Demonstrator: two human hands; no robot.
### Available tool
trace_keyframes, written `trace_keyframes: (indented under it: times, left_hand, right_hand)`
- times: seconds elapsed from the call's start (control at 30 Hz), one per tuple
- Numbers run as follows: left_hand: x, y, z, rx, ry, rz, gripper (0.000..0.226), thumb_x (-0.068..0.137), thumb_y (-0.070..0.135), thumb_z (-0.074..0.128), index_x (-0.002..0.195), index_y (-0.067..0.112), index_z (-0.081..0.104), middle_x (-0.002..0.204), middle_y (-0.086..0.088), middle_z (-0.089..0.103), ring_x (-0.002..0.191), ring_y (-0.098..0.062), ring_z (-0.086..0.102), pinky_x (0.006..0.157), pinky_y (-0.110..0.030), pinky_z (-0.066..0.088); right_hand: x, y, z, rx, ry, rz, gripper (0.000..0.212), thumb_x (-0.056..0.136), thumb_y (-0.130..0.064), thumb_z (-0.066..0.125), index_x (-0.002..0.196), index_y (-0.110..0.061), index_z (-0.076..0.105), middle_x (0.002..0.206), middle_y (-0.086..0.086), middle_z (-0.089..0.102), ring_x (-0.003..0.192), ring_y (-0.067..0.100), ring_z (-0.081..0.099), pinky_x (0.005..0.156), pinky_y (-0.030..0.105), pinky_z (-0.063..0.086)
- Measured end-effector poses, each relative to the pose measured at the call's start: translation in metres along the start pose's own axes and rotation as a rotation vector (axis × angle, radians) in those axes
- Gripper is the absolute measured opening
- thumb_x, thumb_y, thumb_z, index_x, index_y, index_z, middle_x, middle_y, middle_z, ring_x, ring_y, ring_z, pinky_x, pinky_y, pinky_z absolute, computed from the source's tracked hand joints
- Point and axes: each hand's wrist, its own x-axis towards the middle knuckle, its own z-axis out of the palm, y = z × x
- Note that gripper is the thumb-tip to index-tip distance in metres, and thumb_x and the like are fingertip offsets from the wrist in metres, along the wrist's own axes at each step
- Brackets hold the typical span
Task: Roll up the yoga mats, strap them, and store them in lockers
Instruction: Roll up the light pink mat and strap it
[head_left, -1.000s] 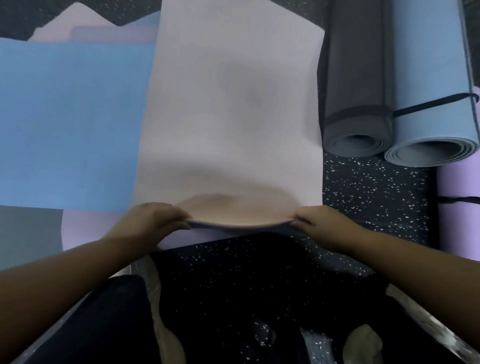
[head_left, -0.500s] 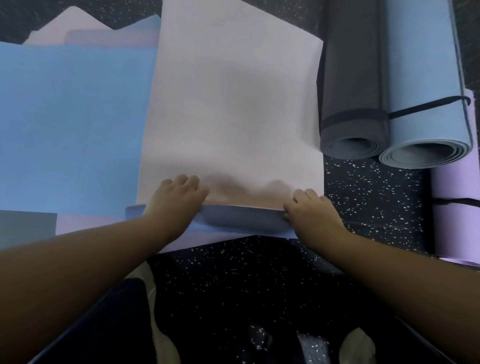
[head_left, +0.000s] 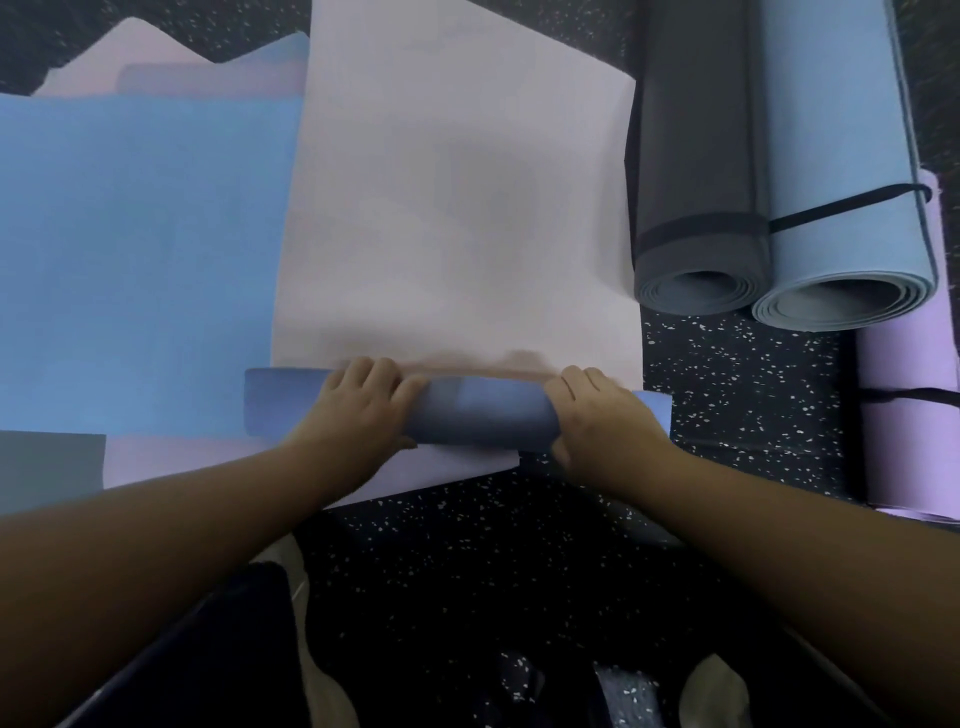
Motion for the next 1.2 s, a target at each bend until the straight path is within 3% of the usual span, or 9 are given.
trace_keyframes:
  times: [0.07,0.13,0.27,0.33,0.43,0.53,0.63,0.8,1.2]
  left_hand:
    - [0.007,-0.005,-0.004,0.002,-0.021,-0.009,0.075,0.048,0.032,0.093,0.108,0.011,0.053,0.087,-0.016,0.058,0.073,-0.035,0.057,0.061,-0.044,0.05]
    - [0.01,-0.008,-0.005,0.044,-0.037,-0.038,0.071,0.05,0.035,0.092,0.11,0.012,0.063,0.089,-0.014,0.059,0.075,-0.034,0.055,0.061,-0.044,0.049]
    - [0.011,0.001,-0.009,0.149,-0.107,-0.156,0.07,0.074,0.049,0.076,0.136,0.029,0.05,0.119,-0.011,0.052,0.104,-0.034,0.047,0.082,-0.053,0.043]
    - [0.011,0.003,-0.008,0.165,-0.152,-0.204,0.066,0.09,0.056,0.051,0.148,0.04,0.022,0.139,-0.007,0.034,0.122,-0.034,0.034,0.095,-0.052,0.035]
    - [0.008,0.003,-0.011,0.119,-0.205,-0.175,0.064,0.095,0.054,0.042,0.15,0.04,0.013,0.144,-0.007,0.03,0.125,-0.033,0.031,0.099,-0.051,0.035]
    - [-0.001,0.006,-0.008,0.11,-0.269,-0.133,0.064,0.09,0.049,0.056,0.147,0.038,0.028,0.134,-0.007,0.041,0.118,-0.032,0.038,0.092,-0.053,0.04]
    - [-0.008,0.012,-0.008,0.119,-0.236,-0.095,0.072,0.06,0.034,0.089,0.125,0.031,0.058,0.105,-0.012,0.057,0.094,-0.034,0.05,0.067,-0.057,0.048]
    - [-0.023,0.025,-0.003,0.089,-0.402,-0.208,0.064,0.095,0.032,0.052,0.146,0.043,0.015,0.139,-0.003,0.028,0.126,-0.03,0.027,0.096,-0.05,0.036]
    - [-0.026,0.032,0.004,0.093,-0.471,-0.206,0.062,0.09,0.027,0.059,0.141,0.043,0.026,0.14,-0.007,0.022,0.126,-0.031,0.023,0.1,-0.055,0.033]
  right_hand:
    - [0.002,0.004,-0.002,0.04,-0.002,0.046,0.037,0.053,-0.019,0.048,0.084,-0.003,0.059,0.075,0.012,0.055,0.063,0.031,0.053,0.047,0.032,0.043]
    - [0.002,0.003,-0.002,0.052,-0.05,0.076,0.059,0.055,-0.017,0.063,0.112,-0.005,0.063,0.089,0.014,0.059,0.076,0.033,0.058,0.05,0.034,0.044]
    - [0.005,-0.005,-0.004,0.035,-0.205,0.163,0.073,0.081,-0.023,0.056,0.148,-0.025,0.027,0.132,0.01,0.037,0.117,0.028,0.038,0.069,0.03,0.035]
    - [0.005,-0.007,-0.006,0.027,-0.217,0.178,0.073,0.083,-0.025,0.053,0.149,-0.027,0.022,0.136,0.008,0.033,0.118,0.028,0.035,0.072,0.03,0.036]
    - [0.001,-0.007,-0.005,0.03,-0.271,0.174,0.078,0.084,-0.026,0.053,0.151,-0.028,0.013,0.135,0.007,0.033,0.116,0.028,0.036,0.086,0.032,0.038]
    - [-0.005,-0.008,-0.005,0.04,-0.299,0.129,0.077,0.088,-0.024,0.053,0.152,-0.027,0.01,0.135,0.007,0.034,0.114,0.027,0.039,0.088,0.031,0.037]
    - [-0.016,-0.01,0.002,0.07,-0.315,0.072,0.075,0.09,-0.018,0.049,0.153,-0.024,0.009,0.138,0.009,0.034,0.117,0.027,0.039,0.091,0.031,0.036]
    - [-0.035,-0.013,0.008,0.074,-0.407,-0.022,0.075,0.091,-0.014,0.048,0.153,-0.019,0.005,0.145,0.011,0.025,0.128,0.028,0.031,0.106,0.031,0.029]
    - [-0.042,-0.016,0.016,0.189,-0.452,-0.026,0.071,0.092,-0.013,0.052,0.151,-0.021,0.015,0.144,0.013,0.024,0.127,0.028,0.031,0.107,0.031,0.027]
